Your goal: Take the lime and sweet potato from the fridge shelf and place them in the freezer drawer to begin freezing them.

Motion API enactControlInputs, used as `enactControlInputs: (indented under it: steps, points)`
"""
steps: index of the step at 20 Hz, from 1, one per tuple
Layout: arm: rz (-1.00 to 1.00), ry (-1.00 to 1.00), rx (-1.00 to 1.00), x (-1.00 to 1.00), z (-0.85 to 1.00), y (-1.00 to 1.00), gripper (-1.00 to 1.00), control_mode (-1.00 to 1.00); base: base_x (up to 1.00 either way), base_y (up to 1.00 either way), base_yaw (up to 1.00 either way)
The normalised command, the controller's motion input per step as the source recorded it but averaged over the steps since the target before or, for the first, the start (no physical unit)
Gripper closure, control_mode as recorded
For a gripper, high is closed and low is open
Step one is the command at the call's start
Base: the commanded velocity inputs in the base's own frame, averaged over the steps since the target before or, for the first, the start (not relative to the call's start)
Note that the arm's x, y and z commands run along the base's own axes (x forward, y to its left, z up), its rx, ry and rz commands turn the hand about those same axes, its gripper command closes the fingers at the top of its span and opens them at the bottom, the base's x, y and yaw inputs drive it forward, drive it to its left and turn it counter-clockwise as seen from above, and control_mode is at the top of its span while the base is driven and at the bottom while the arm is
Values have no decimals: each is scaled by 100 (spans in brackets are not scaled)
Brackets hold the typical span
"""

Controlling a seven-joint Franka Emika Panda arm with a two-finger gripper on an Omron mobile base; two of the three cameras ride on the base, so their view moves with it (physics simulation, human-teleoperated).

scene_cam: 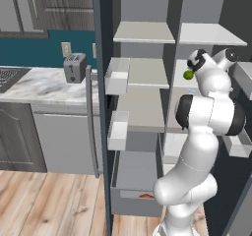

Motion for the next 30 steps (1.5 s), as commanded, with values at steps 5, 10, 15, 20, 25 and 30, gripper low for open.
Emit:
enactControlInputs:
  steps: [5,10,15,20,25,30]
  points:
    - [0,0,3,15,-4,-2,-100,-100,0,0,0]
    - [0,0,1,0,-13,-15,-100,-100,0,0,0]
    - [0,0,0,0,-13,-3,-100,-100,0,0,0]
    - [0,1,0,0,-2,0,-100,-100,0,0,0]
    - [0,0,0,0,0,0,-100,-100,0,0,0]
    - [0,0,0,0,-1,-3,-100,-100,0,0,0]
